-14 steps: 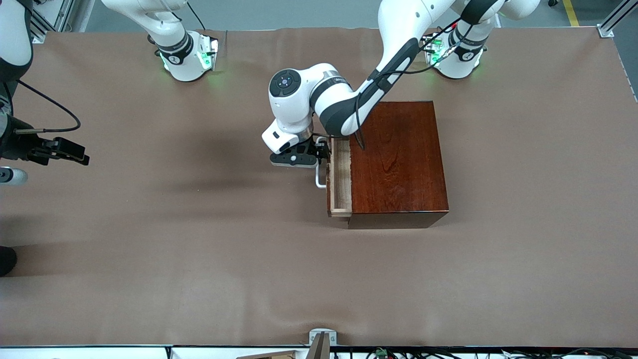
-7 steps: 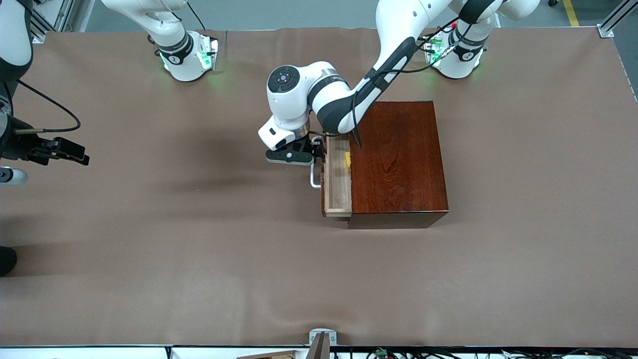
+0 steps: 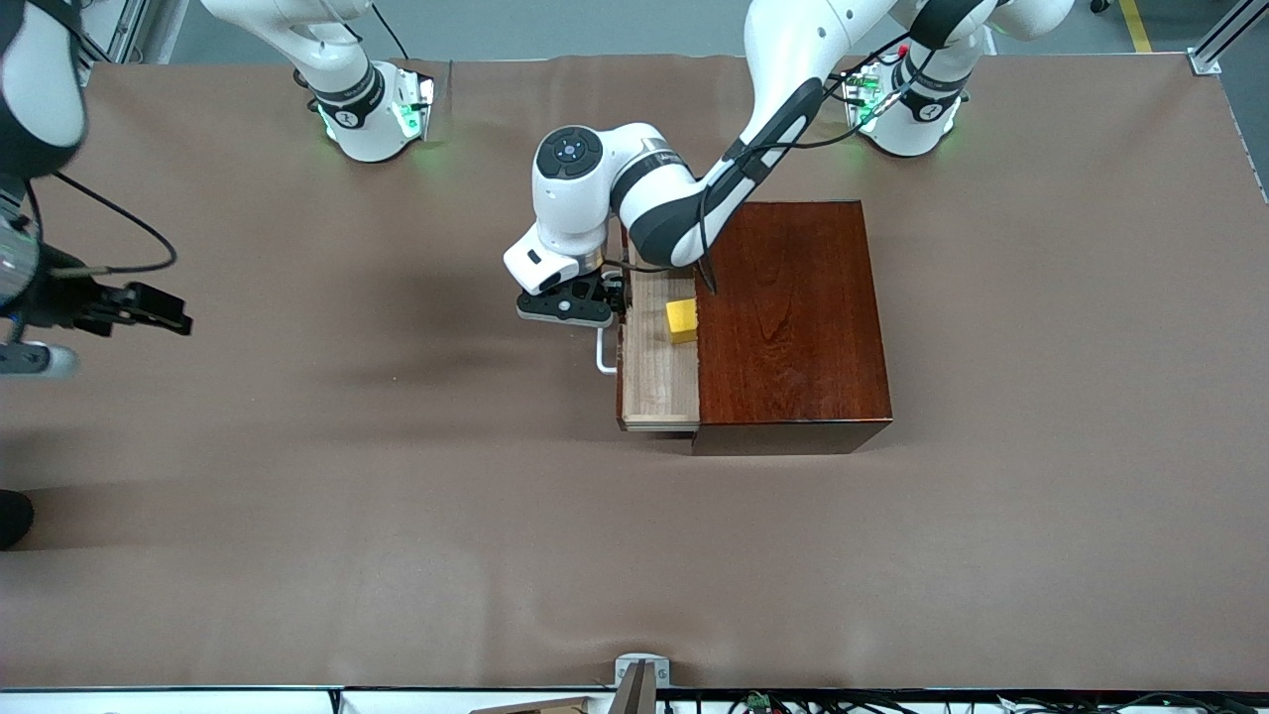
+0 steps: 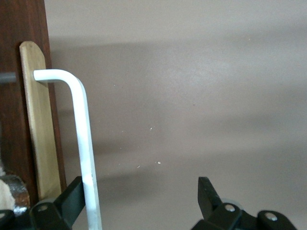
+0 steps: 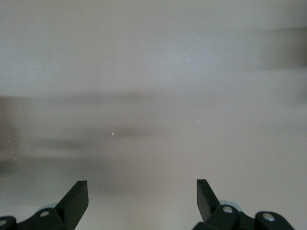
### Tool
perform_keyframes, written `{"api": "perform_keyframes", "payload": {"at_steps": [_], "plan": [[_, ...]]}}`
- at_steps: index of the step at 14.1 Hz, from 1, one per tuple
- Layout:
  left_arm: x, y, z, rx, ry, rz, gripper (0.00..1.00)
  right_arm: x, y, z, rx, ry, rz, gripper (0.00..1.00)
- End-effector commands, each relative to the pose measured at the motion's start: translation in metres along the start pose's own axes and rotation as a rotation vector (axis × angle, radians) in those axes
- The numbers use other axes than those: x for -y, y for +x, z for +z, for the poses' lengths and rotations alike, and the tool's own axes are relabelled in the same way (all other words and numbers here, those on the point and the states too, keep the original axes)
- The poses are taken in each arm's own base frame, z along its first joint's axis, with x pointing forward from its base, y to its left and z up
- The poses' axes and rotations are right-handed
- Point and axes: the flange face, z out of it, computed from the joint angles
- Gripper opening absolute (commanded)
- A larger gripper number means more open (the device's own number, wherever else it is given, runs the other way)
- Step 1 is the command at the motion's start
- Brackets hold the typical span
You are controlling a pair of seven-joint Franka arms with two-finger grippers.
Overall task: Open drawer, take yellow block, close drawer
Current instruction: 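Pull the drawer out of the box by its handle with the left gripper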
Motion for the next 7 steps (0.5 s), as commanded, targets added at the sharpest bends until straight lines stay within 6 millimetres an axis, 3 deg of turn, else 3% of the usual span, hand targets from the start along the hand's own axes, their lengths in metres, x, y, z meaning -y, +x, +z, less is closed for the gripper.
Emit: {"api": "perform_keyframes", "payload": {"at_steps": [1,4,7], "plan": [[-0.035,-0.02,0.003,-0.013,-0.108,0.016,1.0,0.012,0.011,0.014,0.003,0.0,-0.022,1.0],[-0.048,-0.028,0.004,-0.021,-0.133,0.03,1.0,0.024,0.02,0.029,0.013,-0.015,-0.044,1.0],[-0.054,-0.029,0.002,-0.034,-0.156,0.035,1.0,0.026,0.021,0.03,0.006,-0.006,-0.046,1.0]]}}
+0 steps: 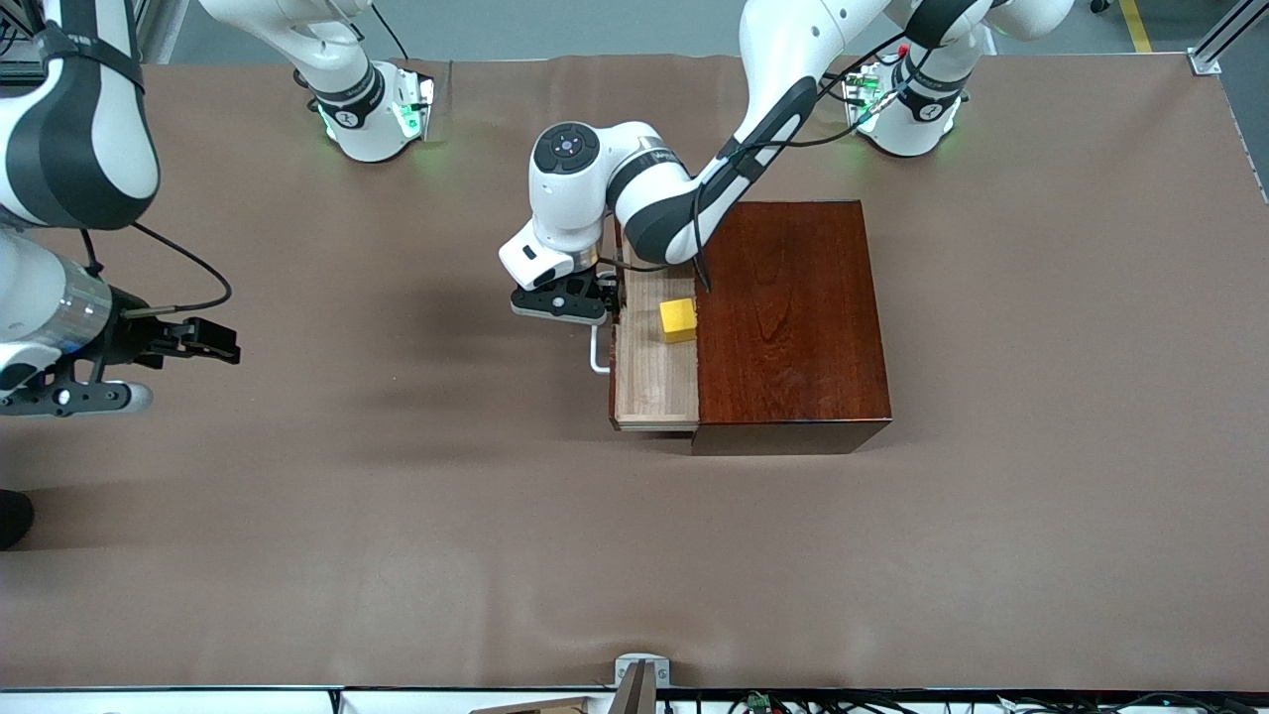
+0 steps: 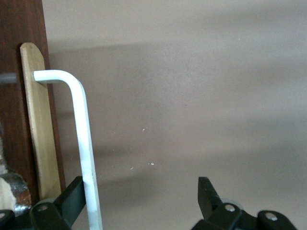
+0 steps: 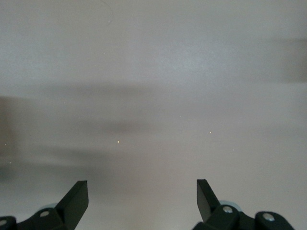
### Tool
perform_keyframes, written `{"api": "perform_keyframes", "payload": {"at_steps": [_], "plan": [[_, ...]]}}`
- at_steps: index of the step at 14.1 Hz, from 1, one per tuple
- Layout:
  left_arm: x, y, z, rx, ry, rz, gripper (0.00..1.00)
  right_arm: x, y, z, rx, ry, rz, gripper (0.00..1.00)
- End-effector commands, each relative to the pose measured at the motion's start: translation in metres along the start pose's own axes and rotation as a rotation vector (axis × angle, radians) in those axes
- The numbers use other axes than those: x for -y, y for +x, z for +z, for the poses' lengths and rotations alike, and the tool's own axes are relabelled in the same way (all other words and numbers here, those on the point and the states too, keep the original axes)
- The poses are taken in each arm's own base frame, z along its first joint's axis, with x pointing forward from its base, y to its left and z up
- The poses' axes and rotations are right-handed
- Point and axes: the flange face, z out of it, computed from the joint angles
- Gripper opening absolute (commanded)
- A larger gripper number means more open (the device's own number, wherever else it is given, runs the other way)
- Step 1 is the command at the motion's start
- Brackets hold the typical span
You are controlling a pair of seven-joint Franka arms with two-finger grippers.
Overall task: Open drawer, take yellow block, close drawer
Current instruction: 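Pull the drawer out of the box by its handle with the left gripper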
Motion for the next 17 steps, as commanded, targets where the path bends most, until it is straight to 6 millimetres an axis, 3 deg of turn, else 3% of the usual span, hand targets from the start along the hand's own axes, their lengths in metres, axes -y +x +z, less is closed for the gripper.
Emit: {"api": "perform_keyframes", "payload": {"at_steps": [1,9,13,17], "plan": [[-0.049,-0.023,0.001,-0.025,-0.15,0.015,1.0,0.005,0.001,-0.003,-0.006,-0.001,-0.02,1.0],[-0.068,-0.038,0.003,-0.053,-0.212,0.039,1.0,0.035,0.002,-0.006,-0.016,0.021,-0.126,1.0],[-0.074,-0.032,-0.011,-0.064,-0.262,0.013,1.0,0.026,0.002,-0.006,-0.024,0.085,-0.187,1.0],[-0.077,-0.028,-0.022,-0.067,-0.284,0.0,1.0,0.032,0.002,-0.004,-0.028,0.09,-0.341,1.0]]}}
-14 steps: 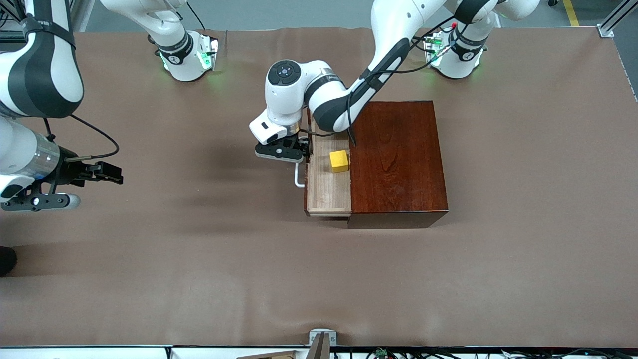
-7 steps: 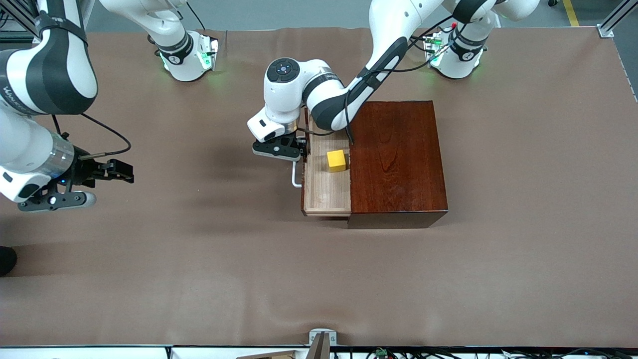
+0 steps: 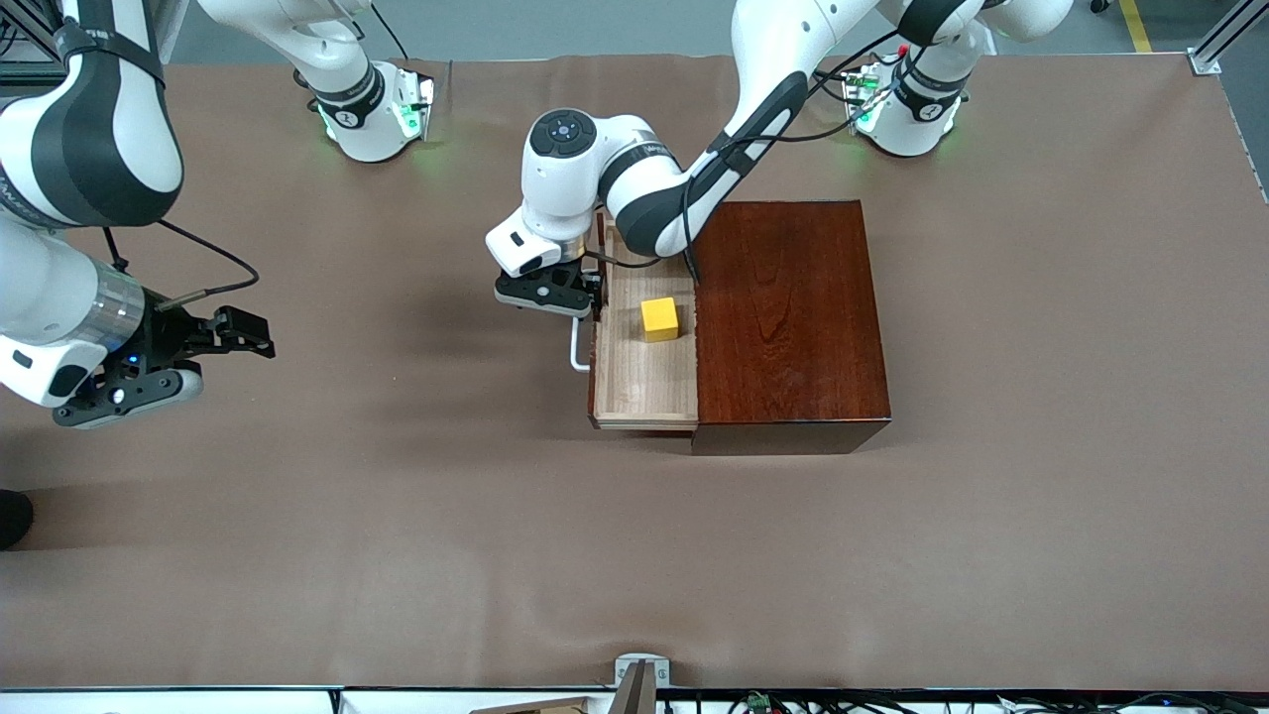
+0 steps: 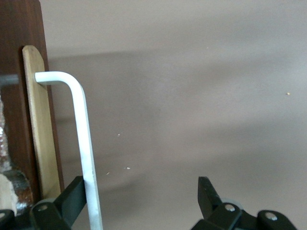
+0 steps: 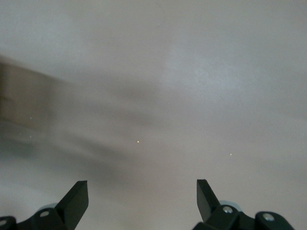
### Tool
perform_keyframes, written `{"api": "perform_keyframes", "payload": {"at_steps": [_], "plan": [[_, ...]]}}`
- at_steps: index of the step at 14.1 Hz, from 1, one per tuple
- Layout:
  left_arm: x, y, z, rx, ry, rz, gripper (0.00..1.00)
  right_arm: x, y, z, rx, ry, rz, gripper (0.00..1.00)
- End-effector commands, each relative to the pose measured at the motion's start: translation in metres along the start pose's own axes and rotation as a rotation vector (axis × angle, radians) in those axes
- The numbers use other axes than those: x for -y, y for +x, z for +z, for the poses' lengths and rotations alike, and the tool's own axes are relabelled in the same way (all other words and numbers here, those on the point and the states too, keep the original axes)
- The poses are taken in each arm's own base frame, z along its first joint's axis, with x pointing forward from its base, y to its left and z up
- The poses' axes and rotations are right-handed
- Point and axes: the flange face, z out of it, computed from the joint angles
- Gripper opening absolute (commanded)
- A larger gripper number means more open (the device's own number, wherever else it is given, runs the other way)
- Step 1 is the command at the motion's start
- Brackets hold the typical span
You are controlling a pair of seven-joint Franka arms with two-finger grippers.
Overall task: Open drawer, take yellow block, close drawer
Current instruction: 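Pull the drawer out of the box by its handle with the left gripper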
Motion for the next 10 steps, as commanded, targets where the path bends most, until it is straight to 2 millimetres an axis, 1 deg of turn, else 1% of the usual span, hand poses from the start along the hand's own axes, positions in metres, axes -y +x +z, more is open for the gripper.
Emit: {"api": "perform_keyframes", "payload": {"at_steps": [1,5,8,9,10], "plan": [[-0.06,-0.019,-0.014,-0.027,-0.214,-0.02,1.0,0.001,0.001,-0.001,-0.014,0.039,-0.112,1.0],[-0.056,-0.016,-0.016,-0.019,-0.195,-0.029,1.0,-0.006,-0.002,0.001,-0.023,0.071,-0.154,1.0],[-0.049,-0.008,-0.021,-0.019,-0.185,-0.041,1.0,-0.007,-0.002,0.002,-0.024,0.071,-0.184,1.0],[-0.044,-0.002,-0.022,-0.022,-0.183,-0.05,1.0,-0.007,-0.002,0.002,-0.024,0.071,-0.184,1.0],[-0.044,-0.001,-0.023,-0.021,-0.181,-0.053,1.0,-0.007,-0.002,0.002,-0.024,0.071,-0.186,1.0]]}}
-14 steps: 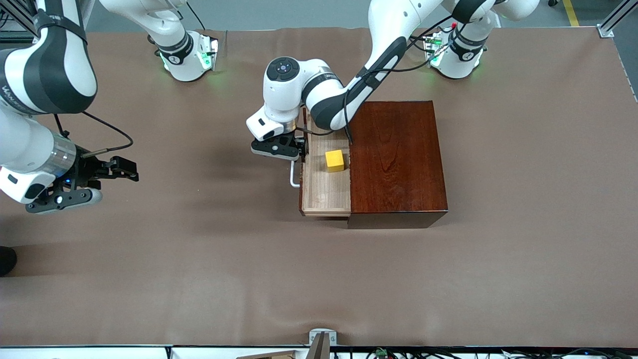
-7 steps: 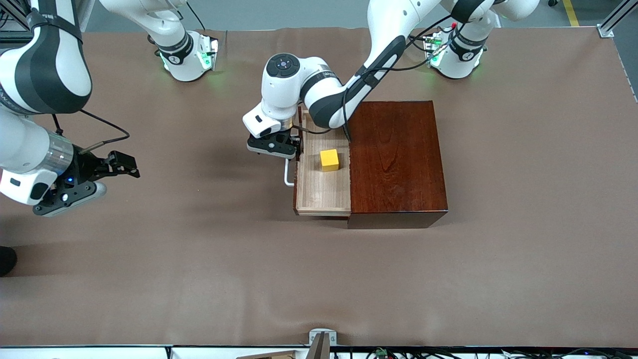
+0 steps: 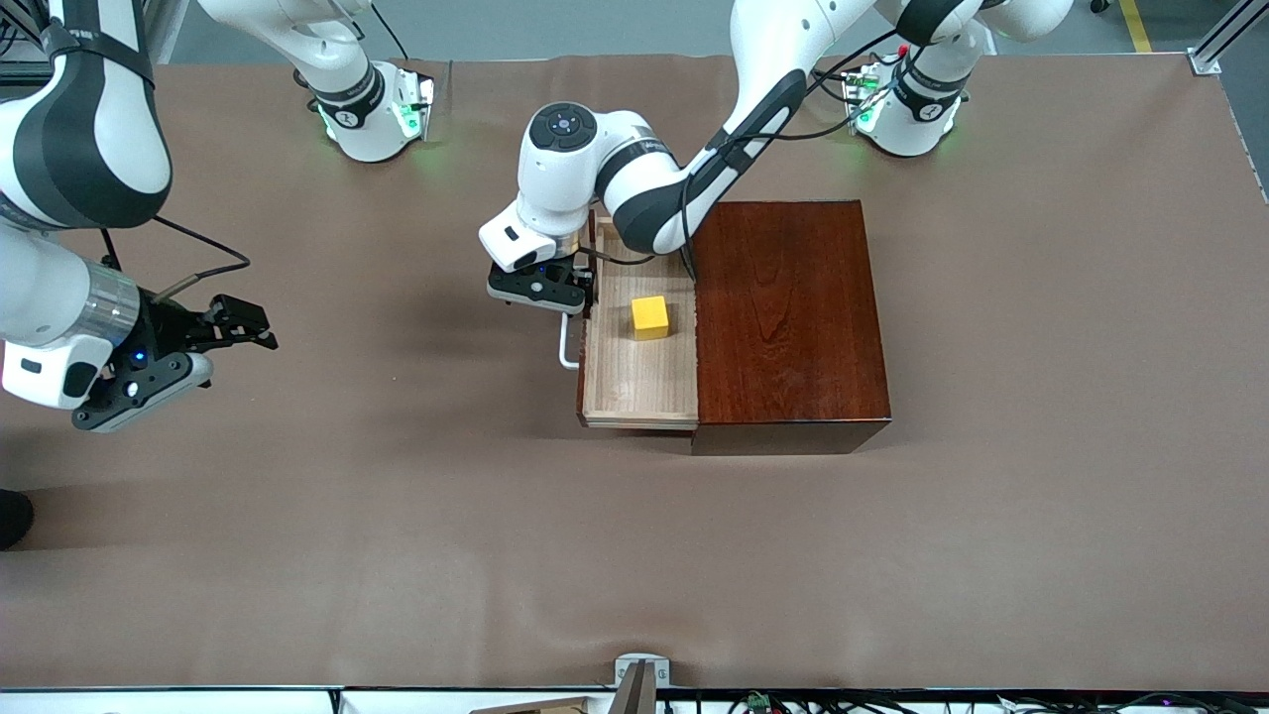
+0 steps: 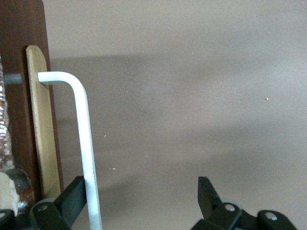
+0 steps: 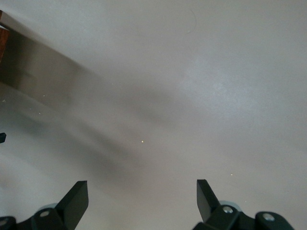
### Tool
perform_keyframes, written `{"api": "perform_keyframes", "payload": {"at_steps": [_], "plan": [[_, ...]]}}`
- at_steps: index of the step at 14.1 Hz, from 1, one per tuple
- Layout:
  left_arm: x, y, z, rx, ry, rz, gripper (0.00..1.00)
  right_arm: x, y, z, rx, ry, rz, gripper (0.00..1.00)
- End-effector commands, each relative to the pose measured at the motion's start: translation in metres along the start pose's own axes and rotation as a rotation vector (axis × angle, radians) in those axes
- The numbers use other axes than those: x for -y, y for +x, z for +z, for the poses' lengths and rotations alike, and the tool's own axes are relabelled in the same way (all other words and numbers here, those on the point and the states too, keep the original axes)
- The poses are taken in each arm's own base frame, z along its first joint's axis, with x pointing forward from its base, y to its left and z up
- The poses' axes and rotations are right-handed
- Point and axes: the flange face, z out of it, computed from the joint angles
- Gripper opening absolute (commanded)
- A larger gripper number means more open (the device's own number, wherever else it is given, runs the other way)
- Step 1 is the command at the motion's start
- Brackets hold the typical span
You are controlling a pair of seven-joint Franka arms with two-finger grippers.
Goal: Open drawer, take yellow block, close drawer
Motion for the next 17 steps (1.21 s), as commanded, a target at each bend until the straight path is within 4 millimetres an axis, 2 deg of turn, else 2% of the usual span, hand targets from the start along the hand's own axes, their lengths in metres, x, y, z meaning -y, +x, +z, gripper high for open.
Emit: {"api": "perform_keyframes", "payload": {"at_steps": [1,3,5,8,9,10,12,14,15,17], "plan": [[-0.032,0.0,-0.014,-0.011,-0.123,-0.038,1.0,-0.002,-0.001,-0.001,-0.011,0.021,-0.015,1.0],[-0.017,0.011,-0.016,0.013,-0.079,-0.059,1.0,-0.002,-0.001,0.003,-0.004,0.025,-0.018,1.0],[-0.015,0.016,-0.028,0.007,-0.069,-0.06,1.0,-0.002,-0.001,0.003,-0.005,0.025,-0.067,1.0],[-0.008,0.017,-0.026,0.025,-0.032,-0.062,1.0,0.001,0.0,0.004,-0.004,0.025,-0.099,1.0],[-0.004,0.019,-0.033,0.038,-0.006,-0.066,1.0,0.005,0.002,0.004,-0.004,0.026,-0.114,1.0],[0.006,0.03,-0.048,0.046,0.021,-0.083,1.0,0.009,0.004,0.004,-0.005,0.025,-0.145,1.0],[0.032,0.054,-0.109,0.043,0.078,-0.116,1.0,0.017,0.008,0.006,-0.025,0.062,-0.226,1.0],[0.062,0.069,-0.15,0.071,0.159,-0.153,1.0,0.02,0.01,0.011,-0.029,0.079,-0.27,1.0],[0.079,0.079,-0.18,0.065,0.179,-0.174,1.0,0.028,0.014,0.012,-0.026,0.079,-0.294,1.0],[0.126,0.096,-0.218,0.107,0.244,-0.13,1.0,0.054,0.024,0.014,-0.021,0.078,-0.339,1.0]]}}
